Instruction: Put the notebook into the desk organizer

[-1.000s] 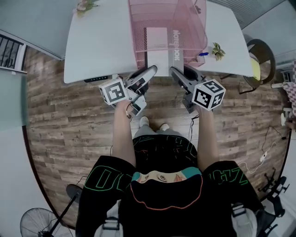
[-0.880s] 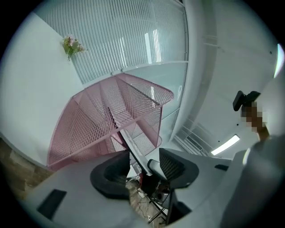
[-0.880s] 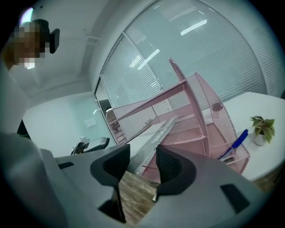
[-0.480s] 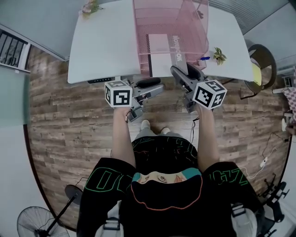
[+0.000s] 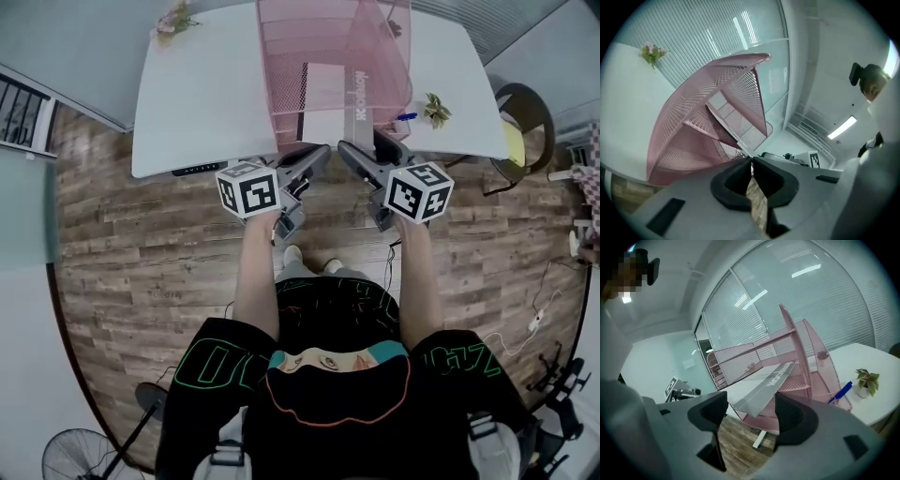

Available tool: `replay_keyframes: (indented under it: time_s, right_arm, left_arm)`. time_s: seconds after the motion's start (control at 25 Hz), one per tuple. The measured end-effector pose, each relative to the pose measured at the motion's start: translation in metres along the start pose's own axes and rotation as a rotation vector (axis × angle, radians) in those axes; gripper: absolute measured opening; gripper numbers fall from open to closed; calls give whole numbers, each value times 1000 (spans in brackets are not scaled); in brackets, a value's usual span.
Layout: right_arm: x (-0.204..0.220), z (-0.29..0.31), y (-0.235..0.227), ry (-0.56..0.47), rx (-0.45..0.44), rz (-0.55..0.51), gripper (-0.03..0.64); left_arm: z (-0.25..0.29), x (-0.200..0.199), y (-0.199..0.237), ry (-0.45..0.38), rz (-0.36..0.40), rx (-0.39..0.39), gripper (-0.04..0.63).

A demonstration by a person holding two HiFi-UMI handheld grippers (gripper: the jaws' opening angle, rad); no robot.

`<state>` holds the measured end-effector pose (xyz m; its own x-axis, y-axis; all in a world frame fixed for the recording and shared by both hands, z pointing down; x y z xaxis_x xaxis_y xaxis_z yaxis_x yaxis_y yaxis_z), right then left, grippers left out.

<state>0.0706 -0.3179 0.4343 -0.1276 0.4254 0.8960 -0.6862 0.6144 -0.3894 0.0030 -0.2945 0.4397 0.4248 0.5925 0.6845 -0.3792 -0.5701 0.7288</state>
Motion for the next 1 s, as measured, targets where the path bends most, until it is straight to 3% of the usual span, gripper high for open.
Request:
replay_keyframes:
  time_s: [0.28,0.32,0.4,0.44,0.68,0.88,1.0]
  right_arm:
    - [25,-15,-12,187,35,-116,291]
    - [26,-18,-12,205,37,-132,246]
    - [22,-24,-12,197,38,-144,51]
    - [18,-25,-12,178,32,-142,3]
    - [4,-12,-10,114,55,-160,3]
    - [-3,0,-15,85,102,-173,3]
    - [-7,5,-14,65,116,-179,3]
  left_arm:
    - [7,-10,11,-65,-22,-31,5]
    - [9,-10,11,-66,-24,-33,5]
    - [13,-9,12,-63,-28,-37,5]
    - [14,-9,13,-62,-31,-39,5]
    - [20,-7,15,-38,-21,-59,9]
    - [18,-1,15,28,35,-80,23]
    - [12,-5,11,27,70,-74,32]
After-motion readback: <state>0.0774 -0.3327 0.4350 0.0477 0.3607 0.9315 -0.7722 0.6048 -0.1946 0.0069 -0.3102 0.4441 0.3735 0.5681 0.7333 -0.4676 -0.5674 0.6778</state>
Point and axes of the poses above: the fingertips, and each gripper's own axes: z forward along the fingers, y to its left, x out of its underside, the point moved 1 cm from there along -z, backward along the fingers, and after that the axes turned 5 degrees about -y, right-handed, at the moved point
